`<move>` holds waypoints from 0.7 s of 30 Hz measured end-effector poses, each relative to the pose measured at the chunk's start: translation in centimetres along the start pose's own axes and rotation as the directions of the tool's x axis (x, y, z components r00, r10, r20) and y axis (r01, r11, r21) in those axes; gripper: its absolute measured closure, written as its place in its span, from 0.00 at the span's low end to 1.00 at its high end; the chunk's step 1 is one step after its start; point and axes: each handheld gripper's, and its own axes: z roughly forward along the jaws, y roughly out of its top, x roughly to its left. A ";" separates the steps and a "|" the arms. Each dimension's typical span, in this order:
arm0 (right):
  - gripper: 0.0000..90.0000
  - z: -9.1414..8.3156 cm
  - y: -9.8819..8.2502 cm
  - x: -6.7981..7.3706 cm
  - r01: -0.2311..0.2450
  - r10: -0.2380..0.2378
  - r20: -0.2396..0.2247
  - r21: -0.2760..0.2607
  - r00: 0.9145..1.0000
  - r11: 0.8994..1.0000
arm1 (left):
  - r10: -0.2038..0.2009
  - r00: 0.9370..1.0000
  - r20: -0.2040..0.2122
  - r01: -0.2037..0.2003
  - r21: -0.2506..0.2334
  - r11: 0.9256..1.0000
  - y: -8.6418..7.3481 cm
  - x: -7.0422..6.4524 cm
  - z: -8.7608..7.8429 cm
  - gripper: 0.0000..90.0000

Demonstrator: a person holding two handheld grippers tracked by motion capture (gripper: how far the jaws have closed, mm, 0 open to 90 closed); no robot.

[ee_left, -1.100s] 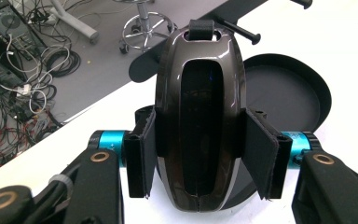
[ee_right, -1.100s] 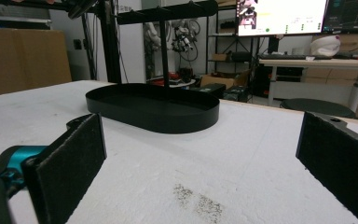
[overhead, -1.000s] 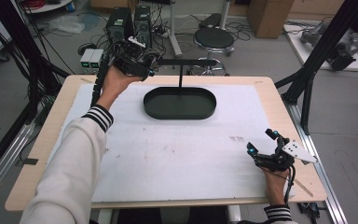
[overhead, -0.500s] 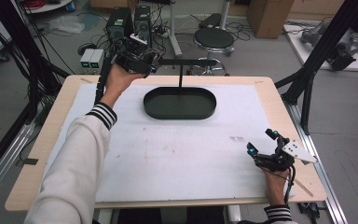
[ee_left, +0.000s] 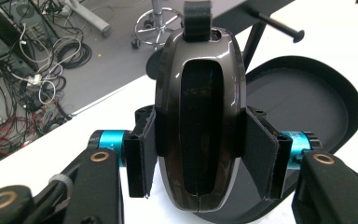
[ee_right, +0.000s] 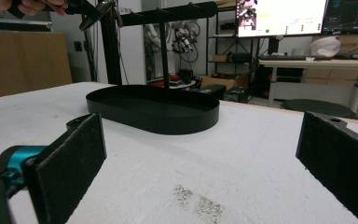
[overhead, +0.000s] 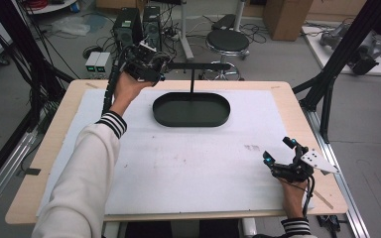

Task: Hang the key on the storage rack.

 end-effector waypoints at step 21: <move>0.01 0.0 0.0 0.0 0.008 -0.008 0.001 0.001 1.000 1.000 | -0.048 0.999 0.004 0.048 0.025 0.999 -3.2 1.1 0.5 0.54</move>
